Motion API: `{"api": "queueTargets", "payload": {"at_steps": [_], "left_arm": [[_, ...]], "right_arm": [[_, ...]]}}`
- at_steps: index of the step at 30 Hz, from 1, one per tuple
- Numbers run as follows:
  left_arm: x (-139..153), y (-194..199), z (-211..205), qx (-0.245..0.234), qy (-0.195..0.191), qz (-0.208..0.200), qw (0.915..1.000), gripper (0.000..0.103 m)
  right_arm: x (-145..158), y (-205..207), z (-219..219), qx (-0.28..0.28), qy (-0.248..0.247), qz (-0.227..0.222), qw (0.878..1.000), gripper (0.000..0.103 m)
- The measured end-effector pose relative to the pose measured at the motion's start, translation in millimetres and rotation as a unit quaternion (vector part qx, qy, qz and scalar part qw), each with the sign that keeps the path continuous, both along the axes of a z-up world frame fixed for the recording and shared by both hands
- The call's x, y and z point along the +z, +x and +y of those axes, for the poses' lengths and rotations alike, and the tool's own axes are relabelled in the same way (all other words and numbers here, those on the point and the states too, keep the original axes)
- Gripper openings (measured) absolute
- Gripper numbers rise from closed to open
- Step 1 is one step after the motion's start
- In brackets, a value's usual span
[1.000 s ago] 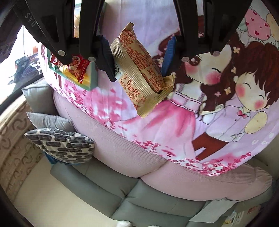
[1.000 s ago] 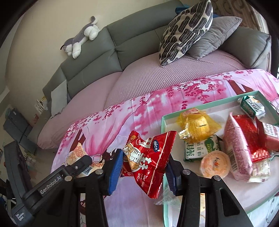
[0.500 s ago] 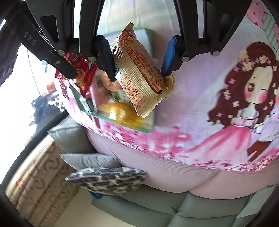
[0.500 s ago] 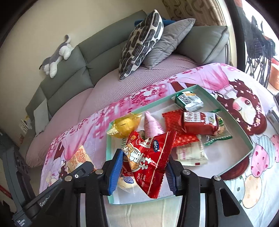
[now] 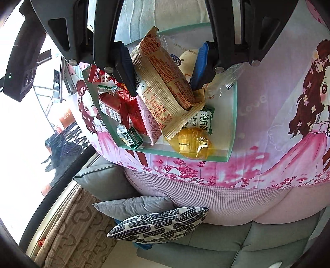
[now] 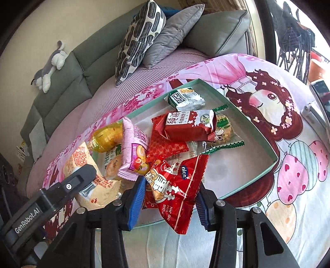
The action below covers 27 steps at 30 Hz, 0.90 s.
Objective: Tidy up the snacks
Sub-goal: 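Carry the wafer bag and red candy bag over the tray with both grippers, then open both grippers to drop the wafer bag and red candy bag into the tray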
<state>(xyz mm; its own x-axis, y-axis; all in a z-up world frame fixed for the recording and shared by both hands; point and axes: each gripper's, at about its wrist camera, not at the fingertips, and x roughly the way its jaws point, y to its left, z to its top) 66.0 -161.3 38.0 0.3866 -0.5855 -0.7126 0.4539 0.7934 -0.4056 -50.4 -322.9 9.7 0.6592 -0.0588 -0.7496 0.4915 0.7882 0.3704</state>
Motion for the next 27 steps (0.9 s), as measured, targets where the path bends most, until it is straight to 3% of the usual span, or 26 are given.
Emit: {"api": "queueTargets", "payload": {"at_steps": [6,8,10,14,17,21,23,27], "left_arm": [[-13.8,3.0,-17.3,-0.006,0.019,0.01,0.9998,0.055],[-13.5,2.0,-18.2,-0.006,0.019,0.01,0.9997,0.059],[-11.7,-0.2,-17.7,-0.007,0.021,0.009,0.9997,0.07],[-6.3,-2.9,-12.1,0.003,0.032,0.006,0.9995,0.073],[-0.2,-6.4,-5.7,0.016,0.051,-0.004,0.9986,0.086],[9.5,-13.3,10.1,0.049,0.071,-0.029,0.9959,0.088],[11.2,-15.8,18.0,0.063,0.08,-0.039,0.994,0.097],[10.5,-18.1,31.5,0.095,0.113,-0.051,0.9877,0.099]], "right_arm": [[-5.9,-0.5,-6.2,0.009,0.013,-0.01,1.0,0.051],[-6.1,0.4,-5.3,0.015,0.006,-0.007,1.0,0.054],[-8.7,1.6,-5.3,0.019,0.009,0.001,1.0,0.063],[-10.3,1.2,-3.9,0.022,-0.004,0.009,1.0,0.069],[-5.3,-1.6,-0.7,0.024,-0.022,0.007,0.999,0.086],[-0.7,-1.6,2.2,0.031,-0.042,0.01,0.999,0.103],[-0.7,-1.0,3.7,0.032,-0.052,0.018,0.998,0.103],[-1.1,-0.7,5.3,0.029,-0.074,0.033,0.996,0.103]]}}
